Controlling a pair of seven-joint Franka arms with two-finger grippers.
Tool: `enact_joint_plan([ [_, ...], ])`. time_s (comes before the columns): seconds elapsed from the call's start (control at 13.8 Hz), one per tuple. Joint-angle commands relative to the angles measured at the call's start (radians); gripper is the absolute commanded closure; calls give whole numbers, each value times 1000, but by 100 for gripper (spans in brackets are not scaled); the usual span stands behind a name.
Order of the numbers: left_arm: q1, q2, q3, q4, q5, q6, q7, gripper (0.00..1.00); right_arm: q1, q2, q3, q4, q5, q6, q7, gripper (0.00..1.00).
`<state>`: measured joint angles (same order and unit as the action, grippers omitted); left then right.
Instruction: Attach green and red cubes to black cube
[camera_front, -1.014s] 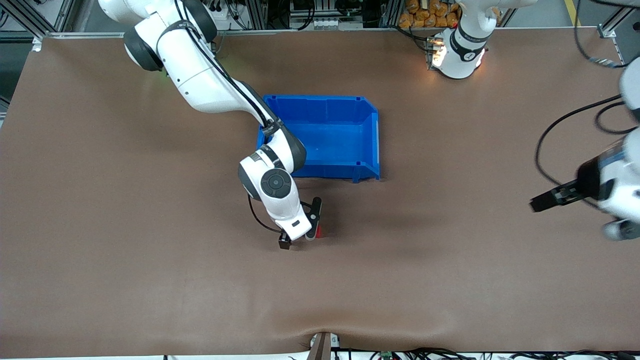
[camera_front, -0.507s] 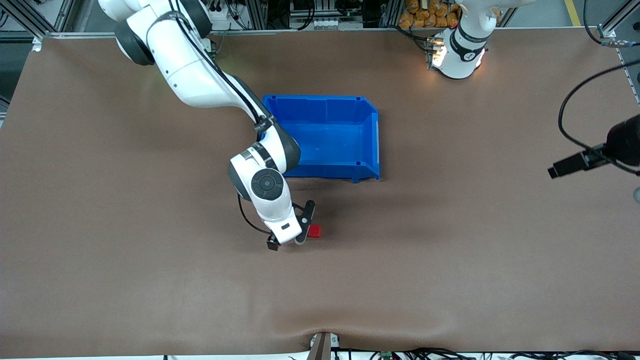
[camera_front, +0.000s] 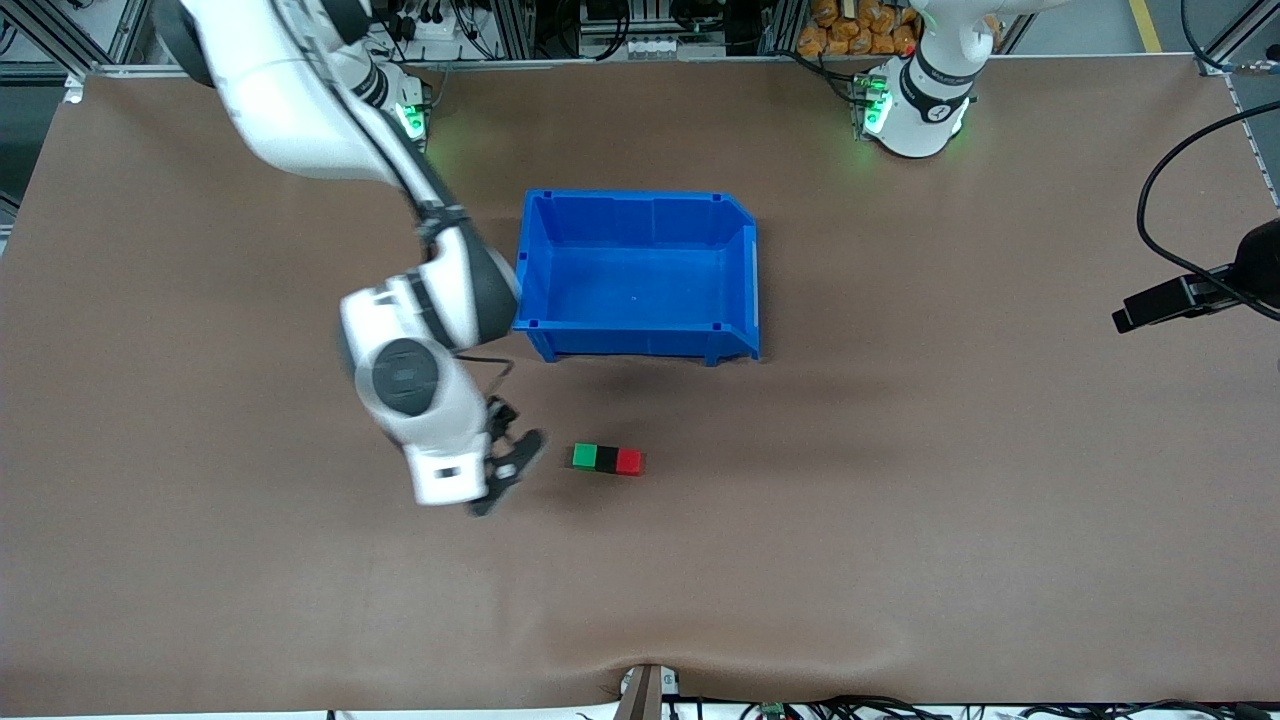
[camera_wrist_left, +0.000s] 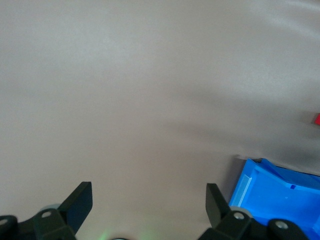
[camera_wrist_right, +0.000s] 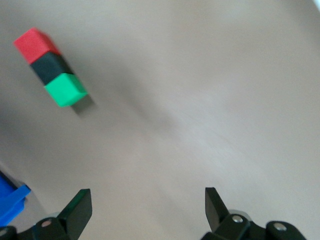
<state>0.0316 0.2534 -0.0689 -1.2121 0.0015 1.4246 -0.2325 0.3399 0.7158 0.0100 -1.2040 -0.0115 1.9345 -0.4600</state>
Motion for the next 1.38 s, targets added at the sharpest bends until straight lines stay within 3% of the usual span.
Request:
enact_joint_plan([
  [0.0, 7, -245, -2, -362, -17, 179, 24, 0, -148, -163, 22, -164, 61, 6, 12, 0],
  [0.07, 7, -297, -2, -444, -17, 218, 24, 0, -183, -217, 22, -208, 61, 7, 12, 0],
  [0.22, 8, -301, 1, -451, -15, 223, 39, 0, -222, -342, 12, -316, 61, 14, 27, 0],
  [0.36, 7, -260, 4, -385, -2, 221, 64, 0, -251, -480, -22, -431, 59, 9, 55, 0],
  [0.51, 7, -211, 11, -282, 2, 167, 50, 0, -254, -571, -79, -477, 54, -29, 128, 0],
  [0.8, 24, -227, 6, -274, 2, 140, 62, 0, -266, -683, -94, -471, 15, -237, 346, 0],
  [0.94, 25, -236, 6, -279, 0, 90, 53, 0, -323, -723, -88, -463, 13, -302, 374, 0],
  [1.09, 28, -243, 9, -282, -8, 83, 51, 0, -366, -722, -87, -396, 13, -397, 397, 0],
  [1.3, 34, -250, 9, -290, -11, 82, 71, 0, -371, -736, -91, -378, 13, -466, 411, 0],
])
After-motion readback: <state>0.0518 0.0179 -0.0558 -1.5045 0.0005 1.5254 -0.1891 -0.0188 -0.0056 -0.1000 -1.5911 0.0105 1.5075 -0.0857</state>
